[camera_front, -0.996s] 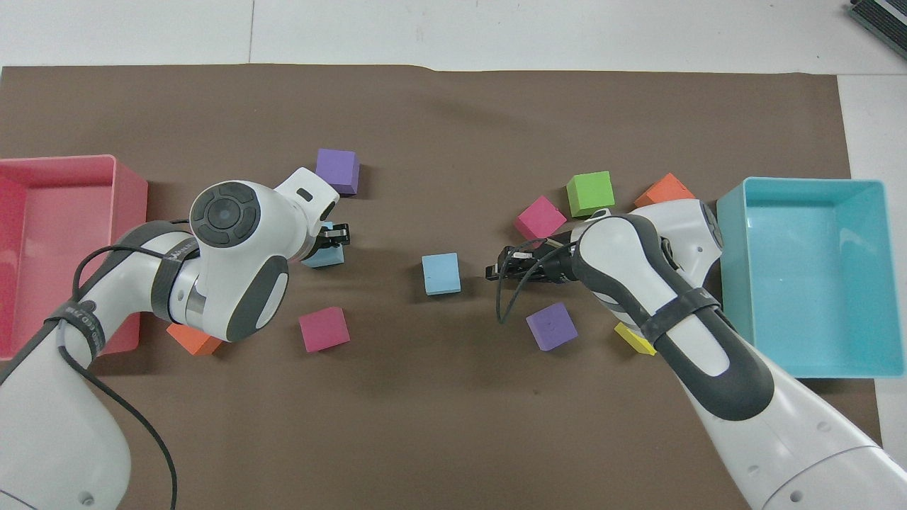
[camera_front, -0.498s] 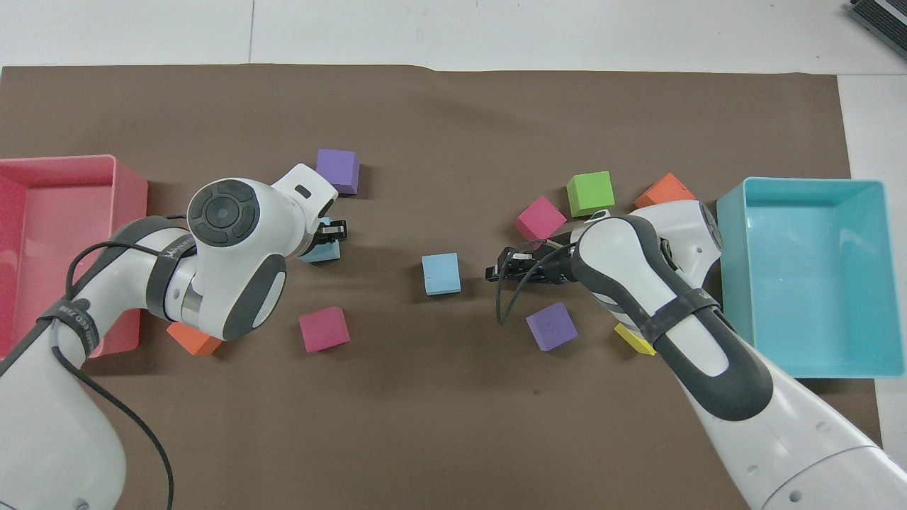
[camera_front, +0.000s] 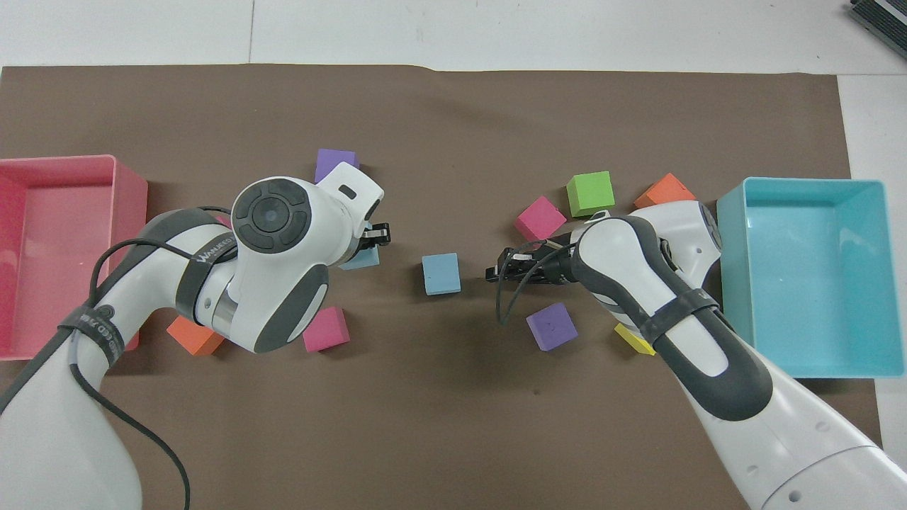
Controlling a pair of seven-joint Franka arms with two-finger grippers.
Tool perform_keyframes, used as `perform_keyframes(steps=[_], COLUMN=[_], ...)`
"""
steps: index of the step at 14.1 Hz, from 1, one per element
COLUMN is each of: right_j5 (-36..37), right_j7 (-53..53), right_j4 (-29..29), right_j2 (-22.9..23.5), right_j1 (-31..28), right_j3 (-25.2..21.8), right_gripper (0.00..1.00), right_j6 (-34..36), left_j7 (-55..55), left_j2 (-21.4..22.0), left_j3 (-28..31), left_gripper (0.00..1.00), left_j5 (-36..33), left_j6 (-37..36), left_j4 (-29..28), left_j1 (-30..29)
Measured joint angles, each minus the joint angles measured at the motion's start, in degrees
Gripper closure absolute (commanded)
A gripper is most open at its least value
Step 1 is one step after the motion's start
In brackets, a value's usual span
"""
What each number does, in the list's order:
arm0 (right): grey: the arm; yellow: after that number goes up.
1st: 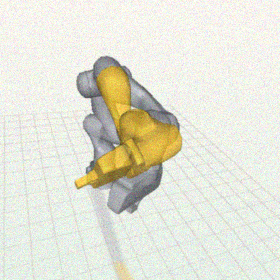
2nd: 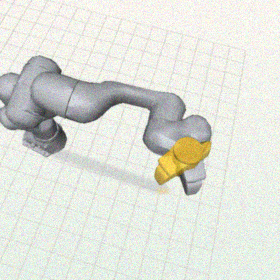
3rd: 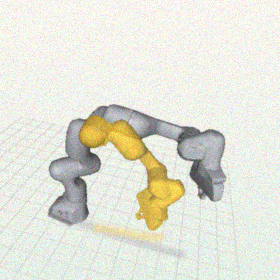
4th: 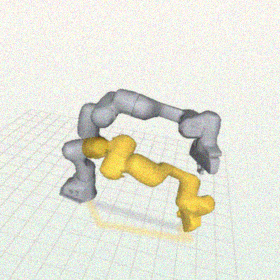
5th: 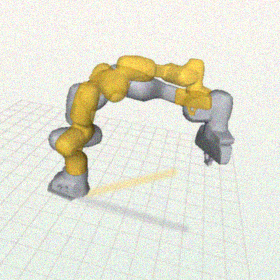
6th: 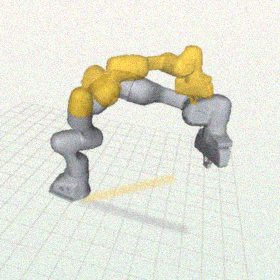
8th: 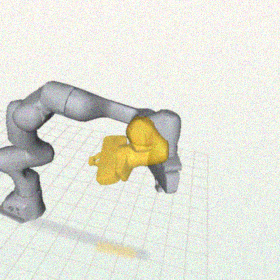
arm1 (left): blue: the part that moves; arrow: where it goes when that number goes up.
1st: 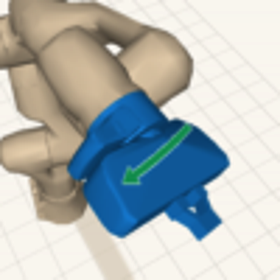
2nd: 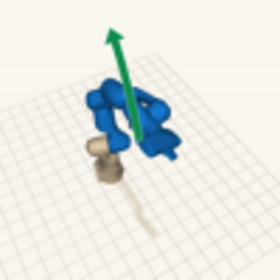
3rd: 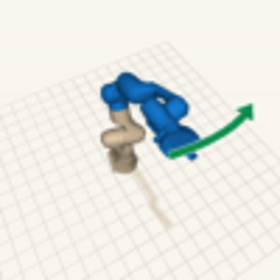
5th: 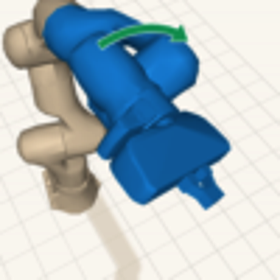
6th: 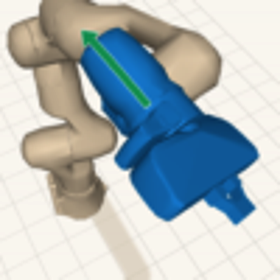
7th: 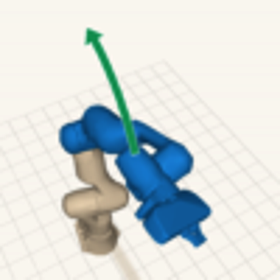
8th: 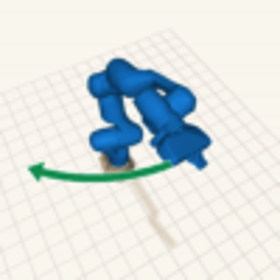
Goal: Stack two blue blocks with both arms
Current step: 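Carry the held cube with the left gripper above the placed blue cube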
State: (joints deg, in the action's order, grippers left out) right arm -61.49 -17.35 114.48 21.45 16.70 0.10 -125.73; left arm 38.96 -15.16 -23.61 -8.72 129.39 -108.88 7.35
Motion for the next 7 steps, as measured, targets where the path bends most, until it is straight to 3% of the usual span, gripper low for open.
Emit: perform_keyframes(steps=[4, 7], right_j5=[0.0, 0.0], right_j7=[0.0, 0.0], right_j4=[0.0, 0.0], right_j2=[0.0, 0.0], right_j1=[0.0, 0.0], right_j3=[0.0, 0.0], right_gripper=[1.00, 1.00], right_j6=[0.0, 0.0], left_j7=[6.3, 6.6], left_j2=[-0.1, -1.9], left_j3=[-5.1, -6.8], left_gripper=[1.00, 1.00], left_j5=[-1.5, -2.9], left_j6=[-1.1, -5.3], left_j4=[1.7, 6.7], left_j1=[-0.1, -0.1])
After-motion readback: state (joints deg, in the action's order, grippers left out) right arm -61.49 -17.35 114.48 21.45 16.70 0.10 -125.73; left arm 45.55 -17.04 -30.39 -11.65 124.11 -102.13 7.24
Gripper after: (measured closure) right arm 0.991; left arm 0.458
